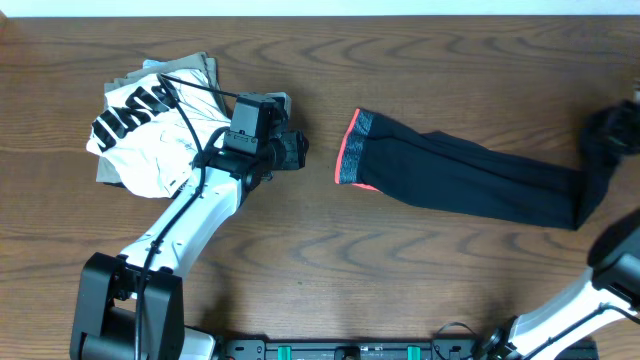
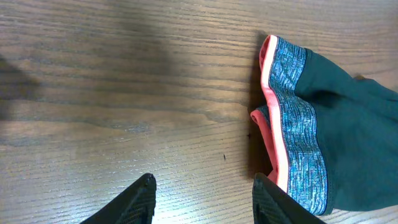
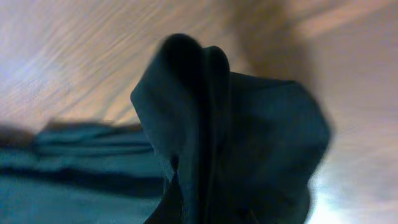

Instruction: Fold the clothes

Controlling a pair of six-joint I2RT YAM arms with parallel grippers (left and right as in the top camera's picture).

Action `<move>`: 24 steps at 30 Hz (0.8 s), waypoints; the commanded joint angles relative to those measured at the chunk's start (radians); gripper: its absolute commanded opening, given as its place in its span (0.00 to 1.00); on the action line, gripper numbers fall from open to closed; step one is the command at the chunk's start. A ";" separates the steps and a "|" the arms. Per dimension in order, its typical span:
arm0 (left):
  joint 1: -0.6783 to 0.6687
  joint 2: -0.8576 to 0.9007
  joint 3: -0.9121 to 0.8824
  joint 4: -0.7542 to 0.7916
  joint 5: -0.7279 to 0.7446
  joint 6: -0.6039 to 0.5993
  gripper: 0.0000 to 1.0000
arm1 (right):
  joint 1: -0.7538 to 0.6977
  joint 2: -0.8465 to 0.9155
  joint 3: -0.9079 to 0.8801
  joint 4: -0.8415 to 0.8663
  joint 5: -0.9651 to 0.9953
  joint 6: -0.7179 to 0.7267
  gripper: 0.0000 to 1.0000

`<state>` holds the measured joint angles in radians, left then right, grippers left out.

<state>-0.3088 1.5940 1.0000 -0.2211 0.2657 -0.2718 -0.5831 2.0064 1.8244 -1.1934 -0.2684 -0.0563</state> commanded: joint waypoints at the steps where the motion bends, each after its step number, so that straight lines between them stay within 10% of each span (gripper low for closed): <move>1: 0.005 -0.013 0.006 -0.003 0.003 0.016 0.51 | 0.110 -0.010 0.014 -0.038 0.050 -0.016 0.01; 24: 0.005 -0.013 0.006 -0.011 0.003 0.016 0.51 | 0.510 -0.010 -0.066 -0.228 0.164 -0.012 0.01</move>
<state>-0.3088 1.5940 1.0000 -0.2287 0.2657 -0.2646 -0.1089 2.0064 1.7927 -1.4200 -0.1112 -0.0597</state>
